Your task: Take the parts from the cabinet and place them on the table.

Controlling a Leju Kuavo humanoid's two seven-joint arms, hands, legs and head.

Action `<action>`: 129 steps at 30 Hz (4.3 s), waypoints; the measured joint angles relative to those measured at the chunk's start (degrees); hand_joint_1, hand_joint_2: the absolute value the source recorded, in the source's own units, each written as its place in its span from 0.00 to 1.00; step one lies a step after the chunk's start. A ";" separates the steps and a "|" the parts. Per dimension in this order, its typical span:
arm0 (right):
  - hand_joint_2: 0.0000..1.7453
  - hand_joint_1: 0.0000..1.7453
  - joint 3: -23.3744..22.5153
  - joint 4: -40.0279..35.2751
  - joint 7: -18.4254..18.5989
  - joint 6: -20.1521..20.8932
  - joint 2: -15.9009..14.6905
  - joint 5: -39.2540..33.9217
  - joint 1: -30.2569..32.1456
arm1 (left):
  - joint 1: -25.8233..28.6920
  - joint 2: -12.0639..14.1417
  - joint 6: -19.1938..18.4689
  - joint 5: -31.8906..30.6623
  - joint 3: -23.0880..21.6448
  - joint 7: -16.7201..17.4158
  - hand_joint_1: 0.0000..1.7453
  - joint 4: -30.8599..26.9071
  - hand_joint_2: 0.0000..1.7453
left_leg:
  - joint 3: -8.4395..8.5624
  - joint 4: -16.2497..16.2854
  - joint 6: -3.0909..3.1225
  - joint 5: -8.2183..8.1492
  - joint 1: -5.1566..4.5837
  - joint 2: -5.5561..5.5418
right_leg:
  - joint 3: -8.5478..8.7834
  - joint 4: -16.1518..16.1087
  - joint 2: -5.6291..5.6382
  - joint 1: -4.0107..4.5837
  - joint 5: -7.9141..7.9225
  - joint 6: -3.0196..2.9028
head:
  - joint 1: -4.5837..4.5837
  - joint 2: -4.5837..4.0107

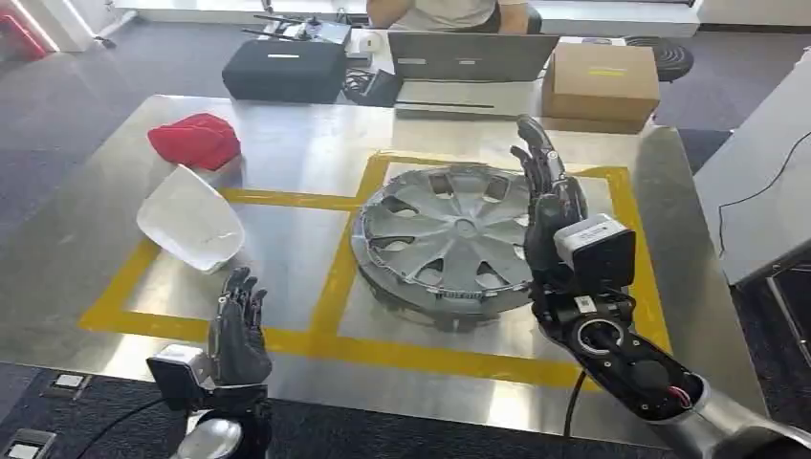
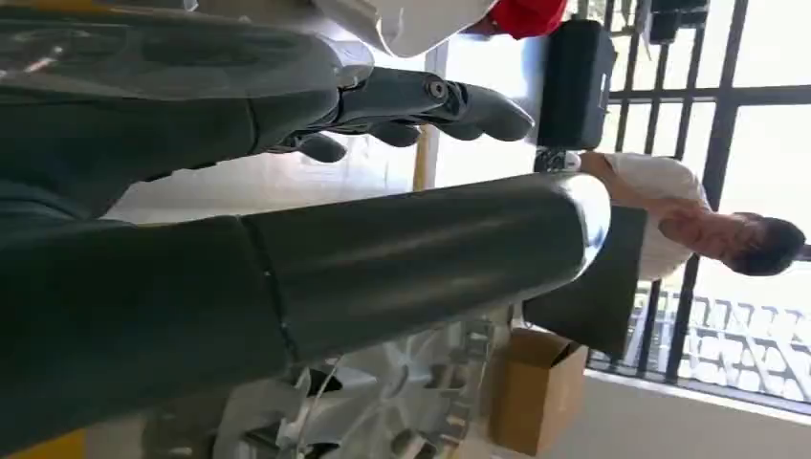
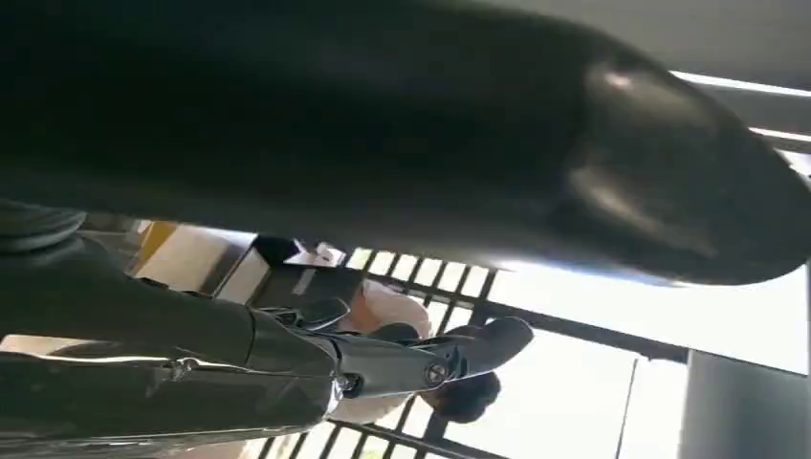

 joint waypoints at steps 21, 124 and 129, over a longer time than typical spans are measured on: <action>0.00 0.00 -1.25 -0.22 -0.48 0.50 0.15 1.81 0.69 | -0.07 -0.59 0.22 -0.13 -0.02 0.24 0.00 0.24 0.00 | 2.55 -1.91 -0.70 -0.89 -0.42 2.90 | -0.11 -1.45 -2.42 0.67 1.17 0.28 | 1.51 0.00; 0.00 0.00 -2.16 -0.74 -0.72 0.07 1.40 2.86 1.50 | -0.28 -0.63 0.17 -0.63 -0.09 0.04 0.00 0.52 0.00 | 7.48 -2.69 -1.87 -4.52 -0.17 2.83 | -3.71 -2.05 -2.02 0.07 6.42 0.48 | 0.46 0.00; 0.00 0.00 -2.51 -0.76 -0.52 -0.09 1.46 3.21 1.61 | -0.39 -1.01 0.04 -0.48 -0.13 0.20 0.00 0.52 0.00 | 5.70 -3.96 -0.41 -1.60 0.36 3.43 | -7.02 6.74 -2.31 0.04 -1.94 1.53 | 1.44 0.00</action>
